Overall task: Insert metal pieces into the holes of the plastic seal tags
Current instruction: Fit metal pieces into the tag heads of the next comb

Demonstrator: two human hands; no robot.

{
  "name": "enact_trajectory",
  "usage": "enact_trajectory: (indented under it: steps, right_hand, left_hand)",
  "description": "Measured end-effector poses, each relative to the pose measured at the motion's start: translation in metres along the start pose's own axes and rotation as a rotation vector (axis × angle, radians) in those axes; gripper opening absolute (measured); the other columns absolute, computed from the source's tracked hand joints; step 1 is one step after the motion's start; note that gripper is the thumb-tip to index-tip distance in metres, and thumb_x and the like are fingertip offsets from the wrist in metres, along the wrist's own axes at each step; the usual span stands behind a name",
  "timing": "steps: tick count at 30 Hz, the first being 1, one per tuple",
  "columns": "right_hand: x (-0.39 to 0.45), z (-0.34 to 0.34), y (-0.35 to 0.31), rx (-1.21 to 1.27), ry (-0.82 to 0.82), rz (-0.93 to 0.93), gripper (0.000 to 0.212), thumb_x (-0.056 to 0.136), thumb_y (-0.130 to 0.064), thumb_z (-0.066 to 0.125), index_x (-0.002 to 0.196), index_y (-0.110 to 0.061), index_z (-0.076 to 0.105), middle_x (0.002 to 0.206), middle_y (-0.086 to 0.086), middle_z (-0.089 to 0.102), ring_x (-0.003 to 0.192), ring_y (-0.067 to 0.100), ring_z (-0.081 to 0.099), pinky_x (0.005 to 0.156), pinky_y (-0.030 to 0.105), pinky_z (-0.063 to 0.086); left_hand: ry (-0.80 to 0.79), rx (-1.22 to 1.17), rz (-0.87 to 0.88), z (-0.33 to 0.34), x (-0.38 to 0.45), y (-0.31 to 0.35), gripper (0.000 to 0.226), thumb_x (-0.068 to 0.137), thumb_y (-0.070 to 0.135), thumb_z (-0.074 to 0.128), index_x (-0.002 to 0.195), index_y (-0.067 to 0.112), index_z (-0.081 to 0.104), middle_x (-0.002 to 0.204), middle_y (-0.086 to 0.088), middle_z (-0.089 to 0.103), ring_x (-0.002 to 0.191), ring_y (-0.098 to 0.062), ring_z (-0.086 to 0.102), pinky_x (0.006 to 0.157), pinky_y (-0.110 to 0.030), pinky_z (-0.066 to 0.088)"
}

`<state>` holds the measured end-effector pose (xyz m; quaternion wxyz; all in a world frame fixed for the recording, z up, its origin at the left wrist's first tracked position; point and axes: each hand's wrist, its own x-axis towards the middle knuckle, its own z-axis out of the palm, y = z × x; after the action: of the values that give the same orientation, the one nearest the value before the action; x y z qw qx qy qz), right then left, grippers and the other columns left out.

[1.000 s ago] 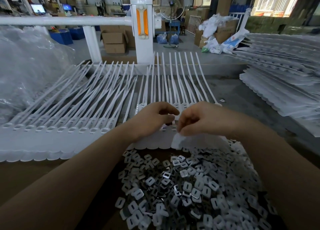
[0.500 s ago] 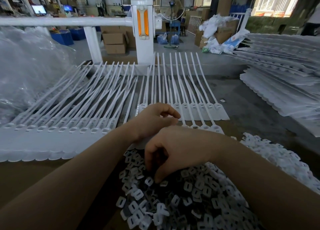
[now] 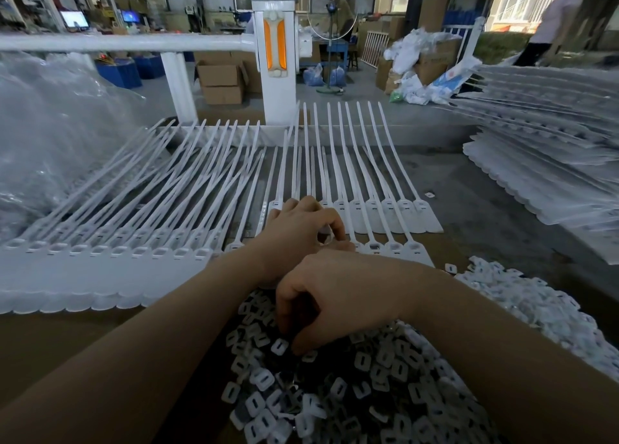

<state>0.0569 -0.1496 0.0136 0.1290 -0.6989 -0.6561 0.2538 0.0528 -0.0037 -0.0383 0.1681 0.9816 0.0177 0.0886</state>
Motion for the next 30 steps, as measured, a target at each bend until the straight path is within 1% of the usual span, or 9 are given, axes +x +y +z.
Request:
enact_trajectory:
  steps: [6,9,11,14,17,22,24,27,30]
  right_hand:
    - [-0.001,0.002,0.003,0.059,0.009,0.000,0.012,0.086,-0.021,0.071,0.097,-0.020,0.072,0.087,-0.016,0.068,0.076,-0.003,0.062,0.068,0.010,0.049]
    - [-0.003,0.000,0.004,0.117,0.049,0.001,0.010,0.085,-0.017,0.071,0.095,-0.018,0.071,0.089,-0.013,0.069,0.078,-0.002,0.062,0.072,0.011,0.049]
    - [-0.004,-0.002,0.005,0.140,0.071,-0.002,0.009,0.086,-0.017,0.071,0.094,-0.019,0.070,0.090,-0.013,0.069,0.079,-0.002,0.062,0.073,0.013,0.050]
    - [-0.006,-0.005,0.009,0.174,0.109,0.023,0.008,0.086,-0.018,0.070,0.092,-0.023,0.069,0.088,-0.009,0.071,0.076,0.002,0.064,0.074,0.022,0.055]
    - [-0.008,-0.008,0.012,0.233,0.176,0.036,0.010,0.086,-0.014,0.067,0.089,-0.023,0.065,0.083,-0.004,0.070,0.073,0.007,0.065,0.073,0.028,0.057]
    - [-0.010,-0.010,0.019,0.294,0.252,0.054,0.008,0.090,-0.011,0.062,0.088,-0.019,0.060,0.077,0.002,0.072,0.071,0.010,0.066,0.069,0.028,0.055]
    - [-0.010,-0.011,0.022,0.325,0.282,0.058,0.010,0.090,-0.009,0.061,0.086,-0.018,0.059,0.075,0.003,0.073,0.066,0.007,0.065,0.061,0.020,0.050]
    - [-0.009,-0.013,0.032,0.340,0.398,0.090,0.012,0.086,-0.006,0.063,0.082,-0.018,0.061,0.072,0.003,0.071,0.066,0.016,0.066,0.063,0.026,0.053]
    - [-0.009,-0.014,0.041,0.318,0.515,0.146,0.012,0.083,-0.010,0.067,0.080,-0.021,0.064,0.073,-0.002,0.071,0.063,0.005,0.062,0.064,0.023,0.052]
  left_hand:
    - [-0.007,-0.060,0.037,-0.001,-0.001,-0.002,0.028,0.071,0.073,0.045,0.088,0.052,0.049,0.094,0.022,0.038,0.098,-0.010,0.033,0.086,-0.031,0.024]
    - [0.007,-0.015,0.043,0.000,0.001,-0.004,0.012,0.085,0.055,0.058,0.087,0.054,0.046,0.090,0.021,0.039,0.098,-0.012,0.036,0.085,-0.032,0.025]
    - [-0.004,-0.002,0.030,0.001,0.003,-0.005,0.025,0.087,0.038,0.063,0.087,0.055,0.044,0.089,0.020,0.038,0.098,-0.011,0.033,0.085,-0.033,0.021]
    - [-0.016,0.040,-0.025,0.000,0.003,-0.005,0.028,0.085,0.031,0.057,0.088,0.054,0.041,0.090,0.018,0.038,0.100,-0.012,0.033,0.086,-0.034,0.017]
    - [-0.061,0.110,-0.046,-0.005,0.000,-0.007,0.030,0.083,0.035,0.055,0.094,0.053,0.034,0.094,0.014,0.037,0.101,-0.012,0.031,0.086,-0.036,0.022]
    - [-0.130,0.117,-0.063,-0.013,-0.006,-0.007,0.026,0.081,0.038,0.053,0.098,0.047,0.035,0.099,0.008,0.039,0.104,-0.018,0.033,0.088,-0.037,0.029]
    - [-0.144,0.109,-0.107,-0.016,-0.006,-0.005,0.023,0.082,0.037,0.054,0.093,0.047,0.037,0.095,0.010,0.037,0.107,-0.018,0.032,0.090,-0.037,0.027]
    - [-0.166,0.103,-0.159,-0.020,-0.007,-0.003,0.019,0.080,0.043,0.058,0.080,0.046,0.039,0.097,0.009,0.039,0.109,-0.019,0.031,0.089,-0.038,0.023]
    - [-0.163,0.024,-0.172,-0.024,-0.007,-0.003,0.012,0.082,0.052,0.056,0.078,0.054,0.045,0.094,0.011,0.042,0.111,-0.019,0.033,0.090,-0.041,0.023]
